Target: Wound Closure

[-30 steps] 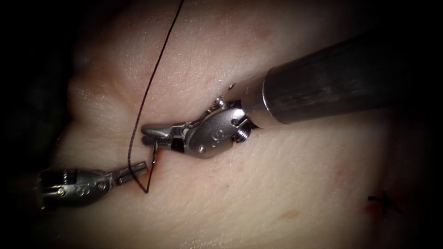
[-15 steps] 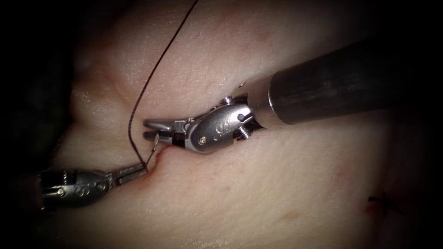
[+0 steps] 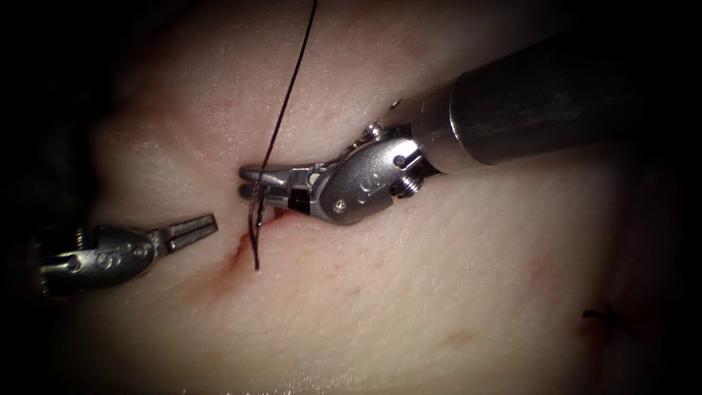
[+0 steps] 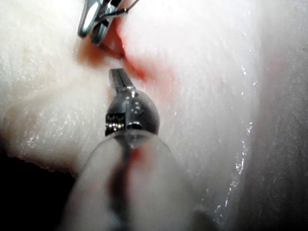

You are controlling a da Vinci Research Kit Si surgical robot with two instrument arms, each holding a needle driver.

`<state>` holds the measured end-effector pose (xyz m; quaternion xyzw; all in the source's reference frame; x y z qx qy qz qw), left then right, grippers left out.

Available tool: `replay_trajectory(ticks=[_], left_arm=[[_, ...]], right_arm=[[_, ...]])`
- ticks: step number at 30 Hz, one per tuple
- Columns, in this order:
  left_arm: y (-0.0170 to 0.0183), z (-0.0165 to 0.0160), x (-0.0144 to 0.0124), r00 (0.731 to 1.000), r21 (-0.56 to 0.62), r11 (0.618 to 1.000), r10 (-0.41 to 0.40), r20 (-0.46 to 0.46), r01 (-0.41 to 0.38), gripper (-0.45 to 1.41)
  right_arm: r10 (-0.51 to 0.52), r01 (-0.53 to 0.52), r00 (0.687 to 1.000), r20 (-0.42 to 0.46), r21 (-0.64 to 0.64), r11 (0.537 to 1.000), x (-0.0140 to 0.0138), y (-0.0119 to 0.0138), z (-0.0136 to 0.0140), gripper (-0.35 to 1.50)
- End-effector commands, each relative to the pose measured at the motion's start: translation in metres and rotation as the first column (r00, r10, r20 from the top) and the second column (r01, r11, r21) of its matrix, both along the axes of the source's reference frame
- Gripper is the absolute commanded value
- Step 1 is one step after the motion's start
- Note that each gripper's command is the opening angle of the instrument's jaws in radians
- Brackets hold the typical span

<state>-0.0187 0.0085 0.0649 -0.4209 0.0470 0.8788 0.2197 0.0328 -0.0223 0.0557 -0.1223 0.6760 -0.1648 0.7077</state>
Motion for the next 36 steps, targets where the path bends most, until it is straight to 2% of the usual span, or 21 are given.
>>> replay_trajectory(ticks=[1,11,15,18,23,29,36], left_arm=[[-0.0006,0.0008,-0.0008,1.0,0.002,1.0,-0.003,-0.003,0.003,-0.45],[0.0009,0.0024,-0.0006,1.0,0.002,1.0,-0.015,-0.016,0.015,-0.45],[0.0023,0.0043,-0.0002,1.0,-0.002,1.0,-0.018,-0.02,0.018,-0.45],[0.003,0.0066,0.0007,0.999,-0.02,1.0,-0.017,-0.033,0.016,-0.45],[0.0022,0.0111,0.0026,0.998,0.019,0.999,-0.033,-0.047,0.034,-0.45],[0.0024,0.0119,0.0034,0.998,0.03,0.999,-0.04,-0.054,0.042,-0.45],[0.0028,0.0117,0.0046,0.997,0.035,0.998,-0.043,-0.061,0.045,-0.45]], right_arm=[[0.003,-0.003,1.0,-0.005,0.003,1.0,0.0012,-0.0002,0.0001,-0.35],[0.007,-0.007,1.0,-0.028,-0.006,1.0,0.0016,-0.0004,0.0012,-0.35],[-0.006,0.006,0.999,-0.047,-0.006,1.0,0.0016,-0.0005,0.0013,-0.35],[-0.031,0.028,0.996,-0.083,-0.031,0.999,0.0017,-0.0006,0.0011,-0.35],[-0.046,0.039,0.992,-0.113,-0.068,0.997,0.002,-0.0003,0.0003,-0.35],[-0.058,0.047,0.99,-0.129,-0.089,0.995,0.0026,-0.0008,0.0006,-0.35],[-0.098,0.08,0.988,-0.118,-0.143,0.986,0.0028,-0.0039,0.0032,-0.35]])
